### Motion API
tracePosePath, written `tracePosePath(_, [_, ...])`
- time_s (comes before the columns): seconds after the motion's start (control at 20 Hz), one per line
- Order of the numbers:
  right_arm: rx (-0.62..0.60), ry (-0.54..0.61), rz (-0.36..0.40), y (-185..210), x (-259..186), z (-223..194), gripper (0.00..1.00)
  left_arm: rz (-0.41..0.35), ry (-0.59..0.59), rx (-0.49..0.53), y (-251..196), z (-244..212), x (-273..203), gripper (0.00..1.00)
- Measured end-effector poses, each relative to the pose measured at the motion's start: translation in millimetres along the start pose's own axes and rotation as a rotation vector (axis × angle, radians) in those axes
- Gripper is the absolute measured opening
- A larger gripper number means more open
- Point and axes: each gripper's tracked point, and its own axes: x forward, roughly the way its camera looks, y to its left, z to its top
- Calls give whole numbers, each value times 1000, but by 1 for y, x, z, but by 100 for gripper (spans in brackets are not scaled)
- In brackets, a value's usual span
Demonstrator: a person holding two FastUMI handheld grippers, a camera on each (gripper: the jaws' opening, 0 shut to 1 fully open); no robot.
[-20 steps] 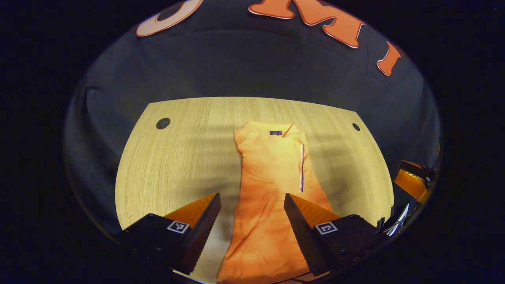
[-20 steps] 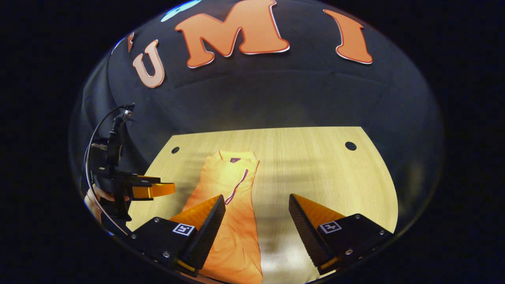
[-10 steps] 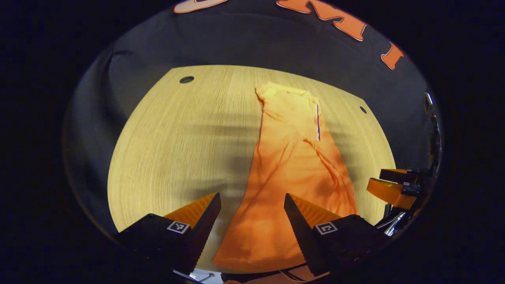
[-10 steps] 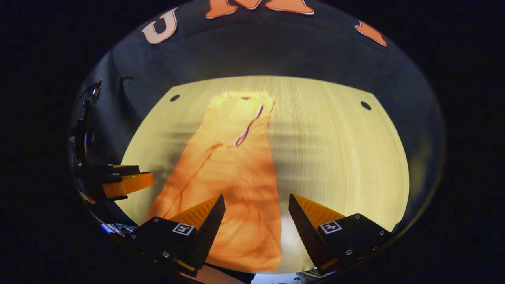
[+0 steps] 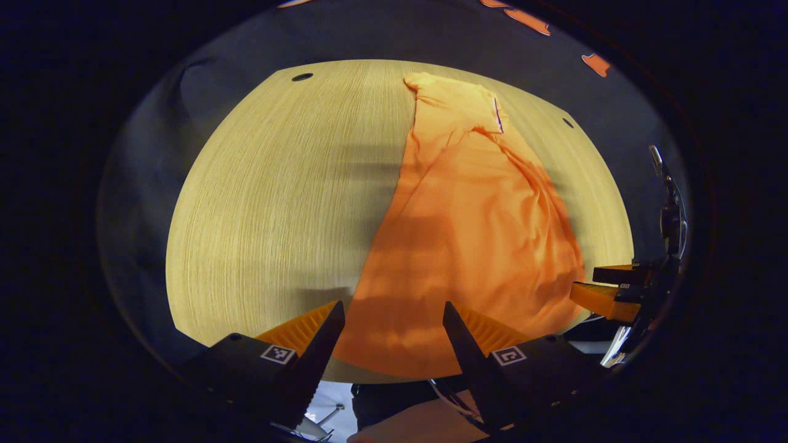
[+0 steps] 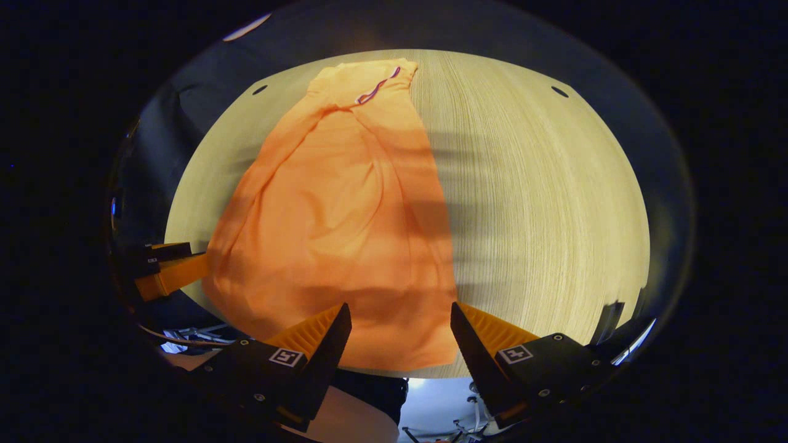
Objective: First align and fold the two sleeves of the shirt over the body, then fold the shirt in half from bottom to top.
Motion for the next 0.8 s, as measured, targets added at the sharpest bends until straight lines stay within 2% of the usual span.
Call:
tracePosePath(0.3, [-41,96,-51,0,15,-33,99,40,74,20,3,-37,19,99])
tracePosePath(0.45, [-58,129,-70,3,25,-41,99,96,118,47,9,-53,24,100])
tracePosePath(0.55, [-74,125,-71,5,23,-39,99,90,106,100,4,-51,27,98])
tracePosePath(0.8, [-47,166,-75,5,24,-39,99,92,101,73,4,-55,25,99])
